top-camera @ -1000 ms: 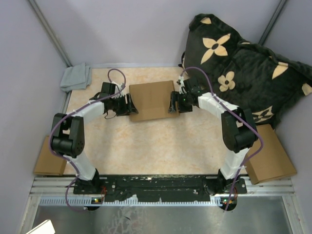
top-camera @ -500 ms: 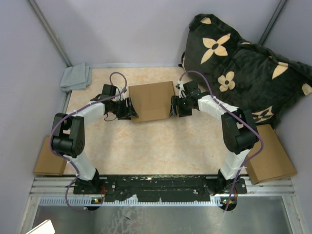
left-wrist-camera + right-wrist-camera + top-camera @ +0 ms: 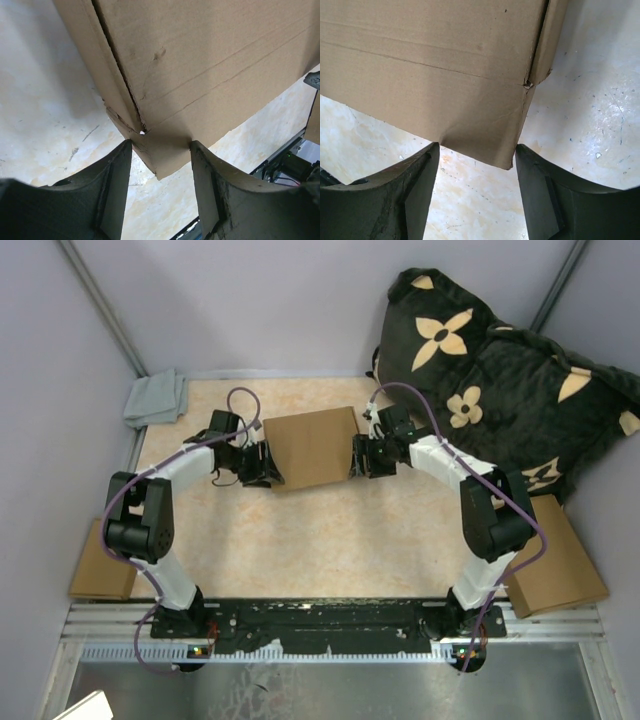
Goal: Fold the paper box
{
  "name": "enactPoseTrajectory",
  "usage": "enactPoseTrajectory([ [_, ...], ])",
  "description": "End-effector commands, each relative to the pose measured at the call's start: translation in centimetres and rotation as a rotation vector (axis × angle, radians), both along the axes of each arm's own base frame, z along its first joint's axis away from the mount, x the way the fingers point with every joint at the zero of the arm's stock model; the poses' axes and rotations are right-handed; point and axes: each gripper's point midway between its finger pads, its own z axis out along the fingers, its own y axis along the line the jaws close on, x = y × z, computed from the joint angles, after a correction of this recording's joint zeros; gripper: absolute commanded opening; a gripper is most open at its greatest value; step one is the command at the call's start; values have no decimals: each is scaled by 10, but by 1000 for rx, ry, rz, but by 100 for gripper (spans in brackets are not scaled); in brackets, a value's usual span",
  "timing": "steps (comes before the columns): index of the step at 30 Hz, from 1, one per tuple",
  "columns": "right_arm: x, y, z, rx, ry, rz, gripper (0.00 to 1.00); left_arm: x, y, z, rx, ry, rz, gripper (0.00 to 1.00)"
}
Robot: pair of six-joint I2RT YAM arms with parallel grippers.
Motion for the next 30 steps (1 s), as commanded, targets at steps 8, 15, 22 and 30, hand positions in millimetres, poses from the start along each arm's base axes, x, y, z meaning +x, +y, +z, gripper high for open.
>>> enactPoseTrajectory([
  [8,17,-3,27,-44,-108,-6,64,-1,-10,21,-45,9,-49,56],
  [15,20,3,28,-16,-104,2,64,-1,-11,20,-46,18,-58,56],
  [22,16,10,39,17,-110,22,64,-3,-14,21,-69,27,-67,55],
  [30,8,11,48,17,-113,35,64,-5,-21,33,-120,28,-85,51],
])
